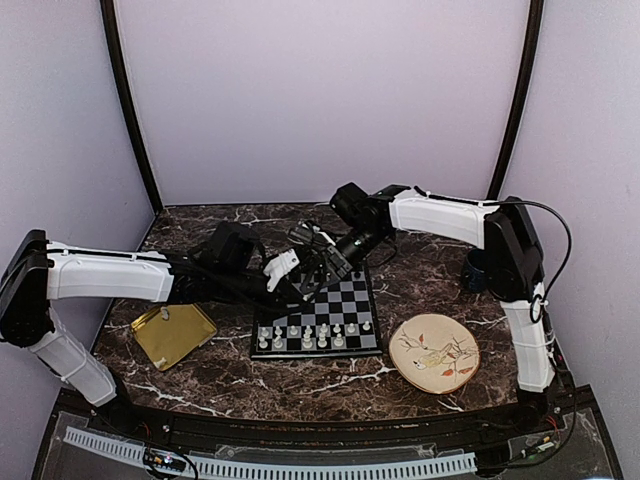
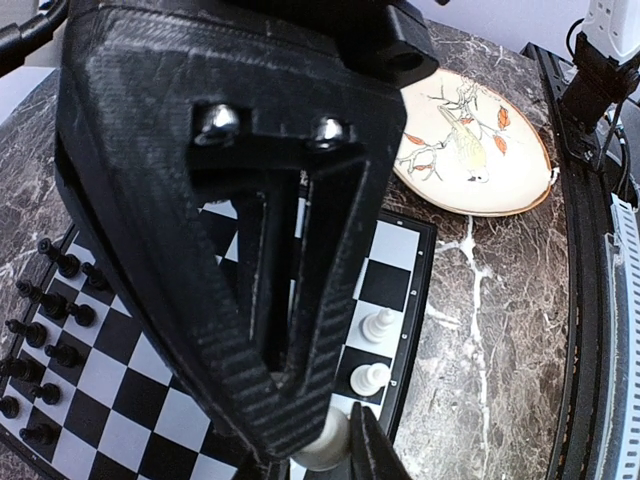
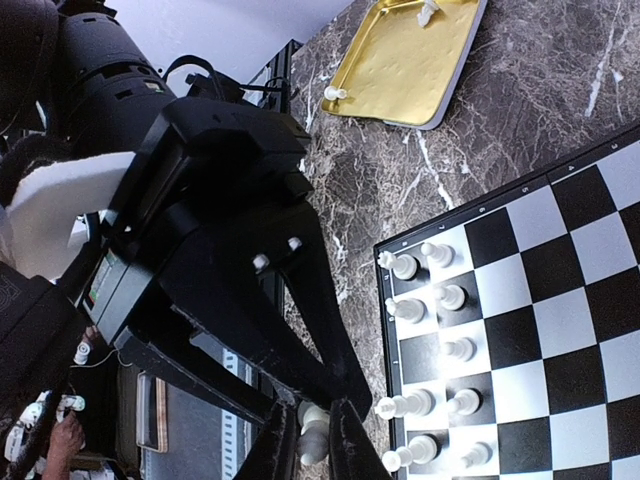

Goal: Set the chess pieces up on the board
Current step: Pass from the left arm to the right

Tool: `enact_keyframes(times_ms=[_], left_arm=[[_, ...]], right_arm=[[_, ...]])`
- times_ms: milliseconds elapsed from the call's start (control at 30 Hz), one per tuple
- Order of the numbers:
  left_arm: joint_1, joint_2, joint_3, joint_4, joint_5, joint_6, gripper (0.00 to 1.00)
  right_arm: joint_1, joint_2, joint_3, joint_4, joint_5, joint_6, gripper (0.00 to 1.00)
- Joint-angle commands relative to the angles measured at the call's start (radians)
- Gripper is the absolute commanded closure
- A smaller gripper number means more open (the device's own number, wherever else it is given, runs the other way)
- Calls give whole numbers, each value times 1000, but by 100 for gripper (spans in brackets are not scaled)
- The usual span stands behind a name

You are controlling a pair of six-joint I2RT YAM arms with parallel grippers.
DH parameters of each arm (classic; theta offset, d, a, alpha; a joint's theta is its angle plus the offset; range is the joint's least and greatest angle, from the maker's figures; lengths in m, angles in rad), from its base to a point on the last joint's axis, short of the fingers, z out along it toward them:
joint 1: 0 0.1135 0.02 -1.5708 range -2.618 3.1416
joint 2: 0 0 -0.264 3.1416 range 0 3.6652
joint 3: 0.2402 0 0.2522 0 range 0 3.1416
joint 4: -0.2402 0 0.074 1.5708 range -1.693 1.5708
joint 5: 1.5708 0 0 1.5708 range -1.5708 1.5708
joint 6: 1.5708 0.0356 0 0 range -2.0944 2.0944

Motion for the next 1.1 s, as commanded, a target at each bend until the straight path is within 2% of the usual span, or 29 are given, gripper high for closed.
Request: enact_keyframes(times_ms=[0, 200, 433, 633, 800, 867, 900, 933, 967, 1000, 1067], left_arm=[[-6, -3, 9, 9, -17, -6, 87], [-7, 9, 20, 2, -90, -29, 85], [-7, 8, 35, -57, -140, -6, 63], [-6, -84, 33, -146, -236, 81, 54], [-6, -199, 19, -168, -262, 165, 47], [-4, -243, 14, -144, -313, 177, 39], [-2, -263, 7, -123, -345, 175, 28], [7, -285, -2, -87, -380, 159, 6], [24, -304, -12, -48, -433, 125, 2], [52, -320, -20, -13, -457, 78, 1], [154, -328, 3, -18, -429, -63, 1]], right_arm=[[12, 12, -6, -8, -21, -10, 88], [11, 5, -8, -5, -13, -14, 94], [6, -18, 1, 12, 68, -30, 96], [-24, -54, 10, 30, 158, -55, 96], [-40, -137, -79, 127, 289, -84, 96], [-40, -175, -127, 176, 345, -95, 96], [-40, -188, -142, 191, 367, -101, 96], [-39, -197, -150, 197, 382, -106, 96], [-37, -201, -153, 198, 401, -112, 96], [-34, -203, -154, 198, 411, -114, 96], [-25, -205, -153, 197, 436, -123, 96]])
